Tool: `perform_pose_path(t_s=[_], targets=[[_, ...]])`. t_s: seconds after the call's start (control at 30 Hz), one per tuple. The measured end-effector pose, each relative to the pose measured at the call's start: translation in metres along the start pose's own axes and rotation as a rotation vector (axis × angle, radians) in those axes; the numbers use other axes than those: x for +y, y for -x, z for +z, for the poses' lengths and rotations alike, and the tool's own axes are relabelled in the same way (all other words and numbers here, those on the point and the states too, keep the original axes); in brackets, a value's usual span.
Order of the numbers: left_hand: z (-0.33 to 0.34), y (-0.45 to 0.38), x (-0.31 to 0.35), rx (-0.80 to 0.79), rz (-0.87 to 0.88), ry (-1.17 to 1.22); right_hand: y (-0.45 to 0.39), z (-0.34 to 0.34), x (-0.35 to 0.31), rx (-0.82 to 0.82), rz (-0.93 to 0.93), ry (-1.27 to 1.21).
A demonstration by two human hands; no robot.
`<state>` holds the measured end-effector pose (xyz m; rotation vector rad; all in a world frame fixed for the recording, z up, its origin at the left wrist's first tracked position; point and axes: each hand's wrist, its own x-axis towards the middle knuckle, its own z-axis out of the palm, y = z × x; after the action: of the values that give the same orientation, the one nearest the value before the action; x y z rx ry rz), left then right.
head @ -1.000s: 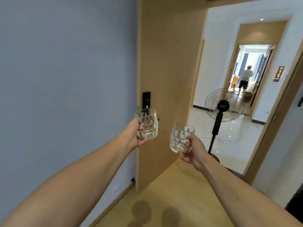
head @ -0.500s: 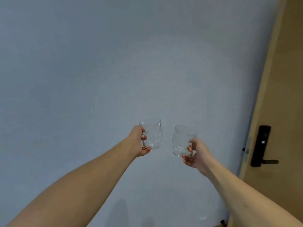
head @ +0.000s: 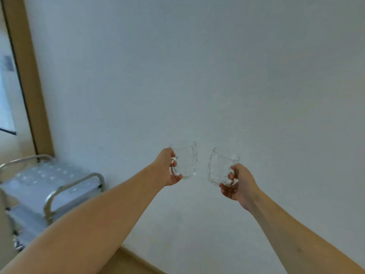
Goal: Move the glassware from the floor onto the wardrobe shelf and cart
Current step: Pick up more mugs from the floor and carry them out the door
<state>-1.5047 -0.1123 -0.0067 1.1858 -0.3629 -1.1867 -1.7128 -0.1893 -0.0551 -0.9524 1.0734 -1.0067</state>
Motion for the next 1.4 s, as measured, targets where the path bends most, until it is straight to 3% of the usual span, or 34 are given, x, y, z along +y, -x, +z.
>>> perform_pose_path(t_s=[0.47, 0.67, 1.13, 1.4], targets=[[-0.265, -0.065, 0.09, 0.504, 0.097, 0.128, -0.082, 0.32, 0.086, -0.455, 0.21, 0.195], [-0.368, -0.114, 0.116, 0.691, -0.001, 0.119, -0.111, 0.445, 0.15, -0.615, 0.312, 0.309], [-0.546, -0.179, 0.152, 0.982, -0.137, 0.304, -0.152, 0.673, 0.268, -0.871, 0.526, 0.559], [-0.665, -0.222, 0.196, 0.993, -0.153, 0.306, -0.157, 0.789, 0.308, -0.891, 0.563, 0.567]])
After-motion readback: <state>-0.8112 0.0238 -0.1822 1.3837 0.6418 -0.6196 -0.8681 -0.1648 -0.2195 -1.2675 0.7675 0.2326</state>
